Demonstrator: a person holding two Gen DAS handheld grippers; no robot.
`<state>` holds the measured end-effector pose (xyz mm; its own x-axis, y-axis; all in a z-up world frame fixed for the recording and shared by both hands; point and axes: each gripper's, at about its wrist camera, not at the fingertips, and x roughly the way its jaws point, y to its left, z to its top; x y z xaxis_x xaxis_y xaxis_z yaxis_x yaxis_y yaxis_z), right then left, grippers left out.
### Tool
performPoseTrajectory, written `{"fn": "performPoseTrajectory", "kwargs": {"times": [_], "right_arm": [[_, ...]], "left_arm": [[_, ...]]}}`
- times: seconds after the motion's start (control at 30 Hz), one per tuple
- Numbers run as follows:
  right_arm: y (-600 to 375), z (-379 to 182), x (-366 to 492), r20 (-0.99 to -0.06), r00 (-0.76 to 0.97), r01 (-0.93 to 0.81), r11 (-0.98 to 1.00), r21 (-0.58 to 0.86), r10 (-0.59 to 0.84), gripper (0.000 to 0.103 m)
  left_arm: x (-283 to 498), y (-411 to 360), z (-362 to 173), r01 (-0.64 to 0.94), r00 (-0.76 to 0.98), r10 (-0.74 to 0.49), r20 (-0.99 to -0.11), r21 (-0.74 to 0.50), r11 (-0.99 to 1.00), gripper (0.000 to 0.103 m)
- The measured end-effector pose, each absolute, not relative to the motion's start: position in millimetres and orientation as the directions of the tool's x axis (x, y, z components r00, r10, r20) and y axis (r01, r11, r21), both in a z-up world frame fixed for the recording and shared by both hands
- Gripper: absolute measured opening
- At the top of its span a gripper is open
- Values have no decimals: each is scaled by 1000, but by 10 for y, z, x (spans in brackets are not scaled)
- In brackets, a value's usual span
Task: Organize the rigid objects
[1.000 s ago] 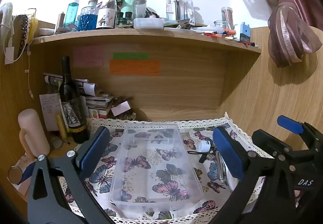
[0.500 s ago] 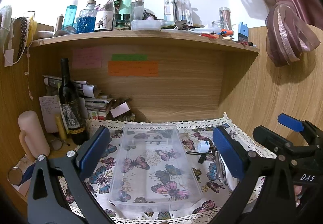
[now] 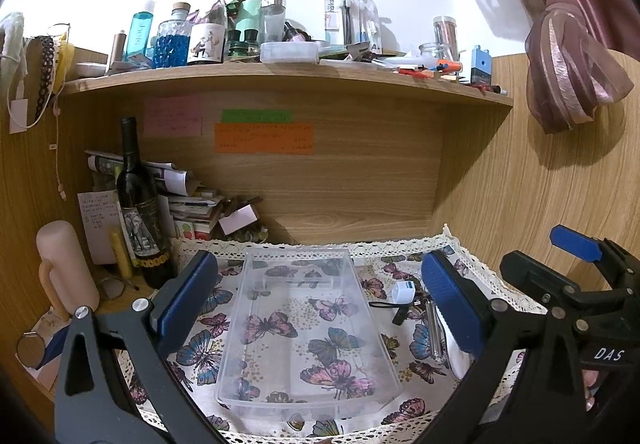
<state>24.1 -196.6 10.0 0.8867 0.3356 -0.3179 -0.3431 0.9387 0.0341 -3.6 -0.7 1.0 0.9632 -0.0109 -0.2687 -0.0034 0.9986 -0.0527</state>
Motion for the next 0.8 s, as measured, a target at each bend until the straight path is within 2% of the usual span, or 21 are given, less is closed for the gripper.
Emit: {"fn": "performPoseTrajectory", "kwargs": {"times": [0.8], "right_arm": [[-1931,97,211,-319,886,-348,937,25,337,103]], "left_arm": [[-49,-18,0,-8,963,-7,-269,-53,999,103]]}}
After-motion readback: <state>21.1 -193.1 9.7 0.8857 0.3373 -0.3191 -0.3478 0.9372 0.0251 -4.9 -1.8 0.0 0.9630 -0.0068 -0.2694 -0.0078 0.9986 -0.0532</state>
